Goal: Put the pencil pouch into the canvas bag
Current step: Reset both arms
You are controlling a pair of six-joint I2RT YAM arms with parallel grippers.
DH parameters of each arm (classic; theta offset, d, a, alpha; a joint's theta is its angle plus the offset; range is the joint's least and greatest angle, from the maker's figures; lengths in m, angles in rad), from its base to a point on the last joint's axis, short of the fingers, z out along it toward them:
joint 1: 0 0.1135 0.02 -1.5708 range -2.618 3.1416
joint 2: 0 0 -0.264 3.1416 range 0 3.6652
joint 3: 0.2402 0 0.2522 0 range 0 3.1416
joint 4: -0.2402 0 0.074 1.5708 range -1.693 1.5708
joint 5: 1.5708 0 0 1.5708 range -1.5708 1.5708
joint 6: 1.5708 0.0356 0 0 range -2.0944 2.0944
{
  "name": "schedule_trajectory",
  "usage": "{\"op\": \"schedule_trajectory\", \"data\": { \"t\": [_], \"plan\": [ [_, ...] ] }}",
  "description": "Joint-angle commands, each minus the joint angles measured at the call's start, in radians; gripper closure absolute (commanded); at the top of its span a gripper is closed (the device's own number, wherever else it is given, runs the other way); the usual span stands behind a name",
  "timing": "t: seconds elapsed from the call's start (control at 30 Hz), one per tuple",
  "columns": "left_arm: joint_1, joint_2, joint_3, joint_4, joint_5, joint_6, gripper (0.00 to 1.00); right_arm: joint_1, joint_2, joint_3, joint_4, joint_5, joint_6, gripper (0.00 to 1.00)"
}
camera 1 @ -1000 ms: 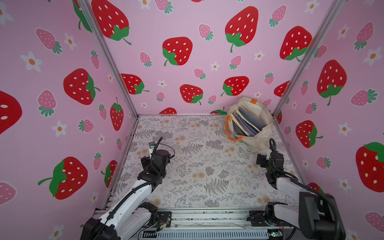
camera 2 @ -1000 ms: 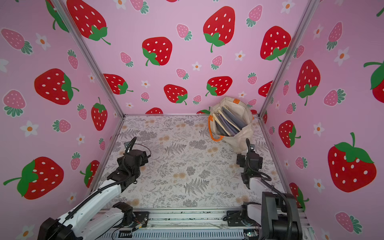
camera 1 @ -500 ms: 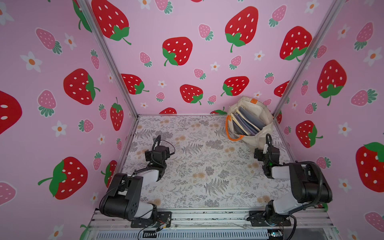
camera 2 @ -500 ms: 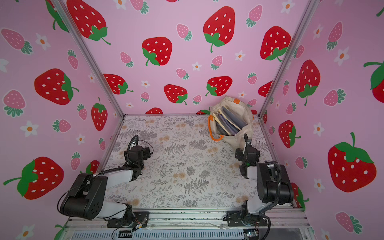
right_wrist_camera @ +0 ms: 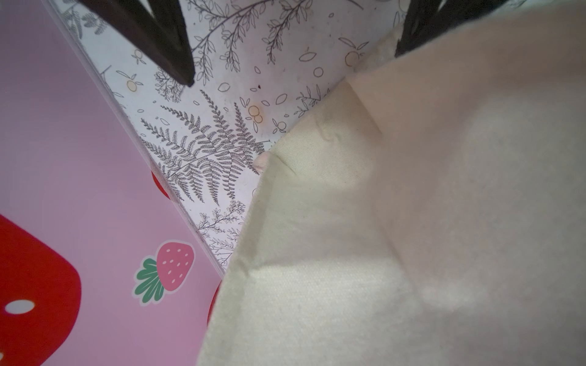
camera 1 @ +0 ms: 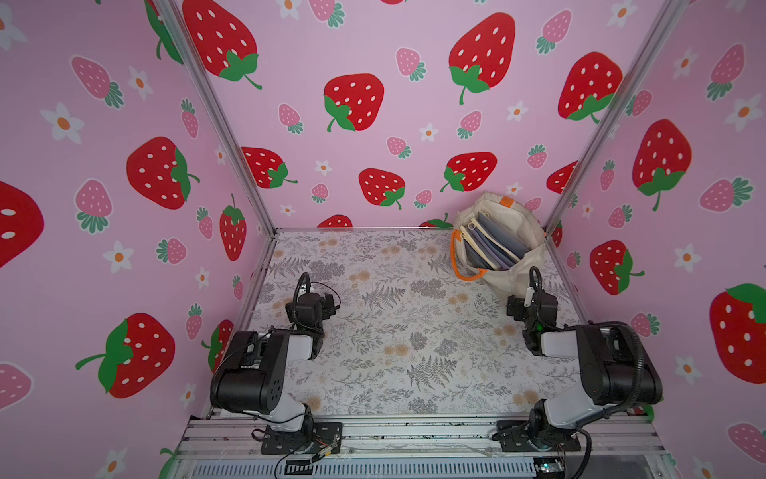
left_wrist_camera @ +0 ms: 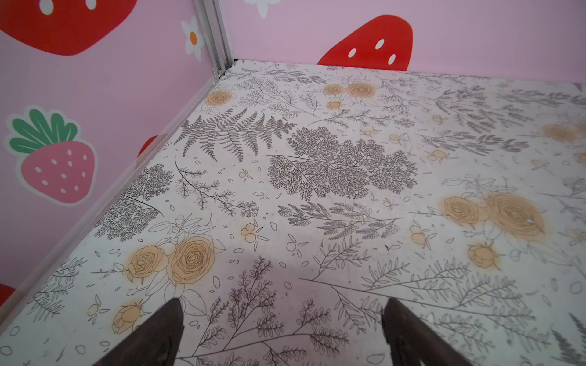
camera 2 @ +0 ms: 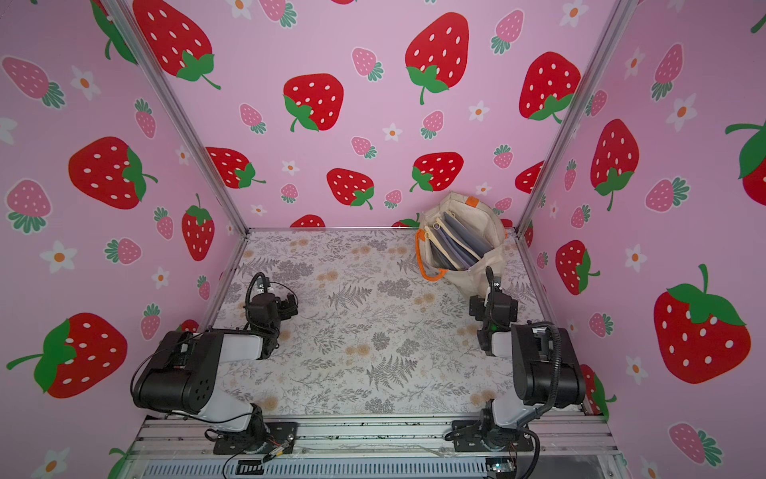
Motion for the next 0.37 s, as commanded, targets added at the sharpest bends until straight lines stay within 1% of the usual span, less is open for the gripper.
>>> {"op": "schedule_trajectory", "data": {
  "t": [0.0,0.27,0.33],
  "plan": [
    [0.004,-0.01,0.009,0.041,0.011,-0.003,0.01,0.005,0.004,0.021,0.042,0.02,-0.004,0.01],
    [0.005,-0.008,0.013,0.036,0.012,-0.003,0.01,0.004,0.001,0.016,0.046,0.02,-0.004,0.01],
    [0.005,-0.011,0.01,0.039,0.014,-0.004,0.01,0.008,-0.003,-0.002,0.075,0.031,-0.004,0.01]
  ]
}}
